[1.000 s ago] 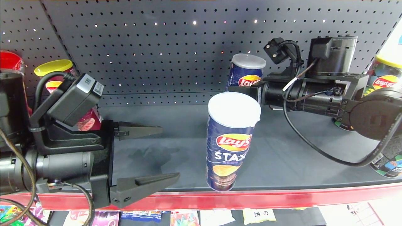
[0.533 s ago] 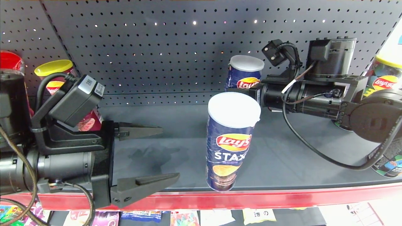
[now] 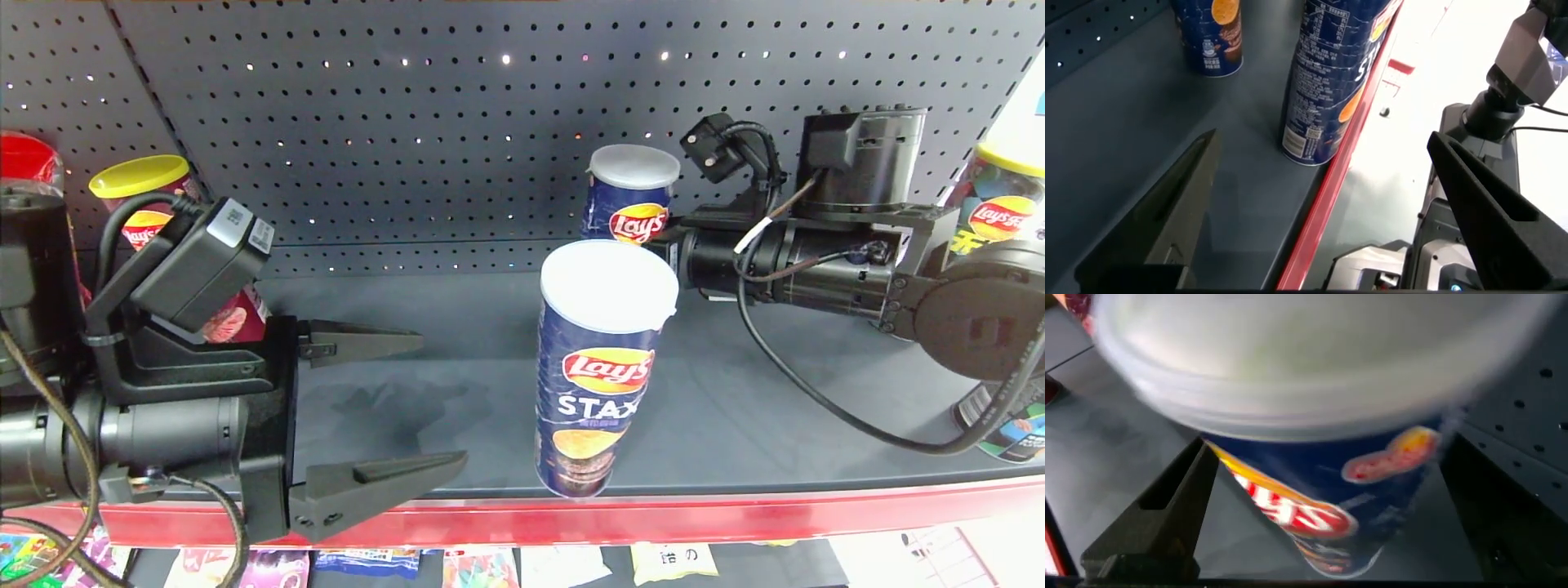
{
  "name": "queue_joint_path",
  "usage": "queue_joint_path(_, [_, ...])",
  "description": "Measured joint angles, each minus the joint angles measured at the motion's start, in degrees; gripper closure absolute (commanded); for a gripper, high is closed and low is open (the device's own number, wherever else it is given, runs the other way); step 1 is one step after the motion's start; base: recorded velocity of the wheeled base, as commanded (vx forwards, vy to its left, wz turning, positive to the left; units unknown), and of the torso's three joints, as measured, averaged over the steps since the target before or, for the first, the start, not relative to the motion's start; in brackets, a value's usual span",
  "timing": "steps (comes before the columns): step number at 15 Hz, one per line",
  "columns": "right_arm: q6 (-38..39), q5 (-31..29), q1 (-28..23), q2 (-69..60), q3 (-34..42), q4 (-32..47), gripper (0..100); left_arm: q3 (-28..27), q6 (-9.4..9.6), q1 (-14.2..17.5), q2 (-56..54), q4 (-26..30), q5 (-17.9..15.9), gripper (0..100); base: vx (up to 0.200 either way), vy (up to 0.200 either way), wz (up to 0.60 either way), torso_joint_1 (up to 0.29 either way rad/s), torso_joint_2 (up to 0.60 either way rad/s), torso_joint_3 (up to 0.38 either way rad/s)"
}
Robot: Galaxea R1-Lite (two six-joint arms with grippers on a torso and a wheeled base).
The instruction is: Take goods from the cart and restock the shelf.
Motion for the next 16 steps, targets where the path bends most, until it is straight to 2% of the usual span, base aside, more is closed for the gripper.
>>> queue_joint_path(12, [0.3,-3.4,-0.5,-13.6,14.1,0.1,0,2.1,0.07,0.0,-0.1,0.1,0.1,0,0.0,0.0,0.0,0.0,0.0,0.0])
queue_joint_path(16, [0.2,-3.6,-1.6,-19.2,20.6,0.1,0,4.3,0.1,0.5,-0.7,-0.1,1.7,0,0.0,0.0,0.0,0.0,0.0,0.0])
